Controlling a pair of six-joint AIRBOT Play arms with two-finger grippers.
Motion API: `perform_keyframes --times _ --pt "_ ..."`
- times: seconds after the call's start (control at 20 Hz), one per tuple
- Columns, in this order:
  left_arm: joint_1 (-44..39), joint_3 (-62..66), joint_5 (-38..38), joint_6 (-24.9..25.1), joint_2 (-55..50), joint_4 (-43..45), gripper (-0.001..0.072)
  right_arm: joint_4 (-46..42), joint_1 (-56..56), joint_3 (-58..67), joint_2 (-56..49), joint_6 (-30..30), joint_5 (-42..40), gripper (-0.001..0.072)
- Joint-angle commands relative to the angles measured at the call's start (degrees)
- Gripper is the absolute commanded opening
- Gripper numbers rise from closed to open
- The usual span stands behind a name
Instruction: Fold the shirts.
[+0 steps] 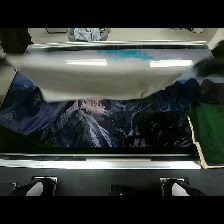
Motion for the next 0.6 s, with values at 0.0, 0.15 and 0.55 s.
perform_keyframes --times 0.0,0.15,0.55 --pt "0.04 21.11 7.13 -2.8 7.17 1.49 0.0025 -4.02 -0.04 7.02 19.69 -1.51 -16.61 0.0033" --pt "0.04 23.28 6.32 -3.87 12.66 1.51 0.0025 -9.75 -0.04 7.04 29.86 2.58 -16.41 0.0032" --pt "0.04 20.98 2.64 -4.96 13.05 3.98 0.0026 -14.4 -0.04 7.04 31.52 7.15 -11.34 0.0032"
